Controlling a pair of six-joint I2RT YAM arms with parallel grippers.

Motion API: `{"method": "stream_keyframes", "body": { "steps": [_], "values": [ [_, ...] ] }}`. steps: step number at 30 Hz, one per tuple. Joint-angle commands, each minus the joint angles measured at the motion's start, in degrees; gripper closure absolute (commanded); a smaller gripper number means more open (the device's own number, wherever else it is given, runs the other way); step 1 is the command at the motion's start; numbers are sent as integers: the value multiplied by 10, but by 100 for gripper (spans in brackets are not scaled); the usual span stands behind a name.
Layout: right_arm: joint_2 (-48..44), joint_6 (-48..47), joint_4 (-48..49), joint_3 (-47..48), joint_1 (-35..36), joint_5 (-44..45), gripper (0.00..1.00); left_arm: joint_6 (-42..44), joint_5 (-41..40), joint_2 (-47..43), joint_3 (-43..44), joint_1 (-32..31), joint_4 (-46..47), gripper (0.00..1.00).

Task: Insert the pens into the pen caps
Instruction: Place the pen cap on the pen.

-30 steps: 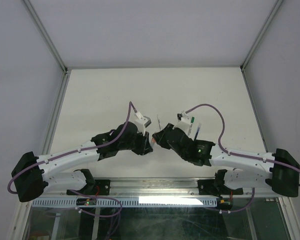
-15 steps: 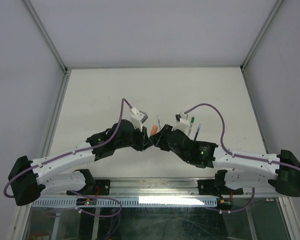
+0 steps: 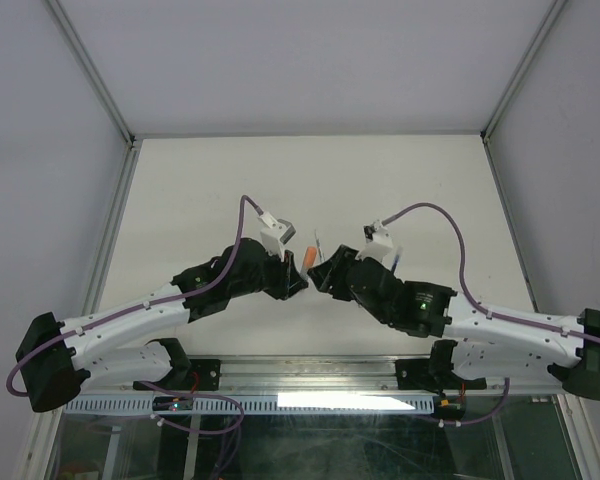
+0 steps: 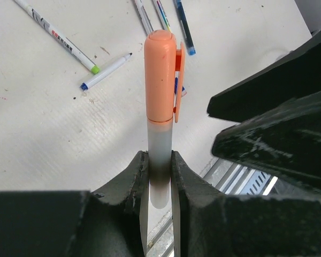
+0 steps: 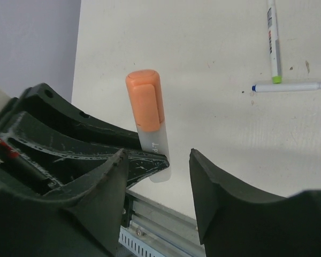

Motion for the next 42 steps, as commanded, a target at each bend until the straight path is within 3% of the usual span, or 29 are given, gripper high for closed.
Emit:
{"method": "stream_keyframes", "body": {
  "steps": [1, 13, 28, 42],
  "values": [
    [-36, -27, -14, 50, 4, 70, 48, 0, -3, -19, 24, 2, 40, 100],
    [19, -51, -26, 116, -10, 117, 45, 9, 47, -27, 19, 2, 51, 100],
    [42, -68, 42, 102, -54, 19, 52, 17, 76, -29, 10, 2, 60, 100],
    [56, -51, 29, 85, -63, -25, 56, 19, 64, -24, 22, 2, 59, 100]
  ]
}}
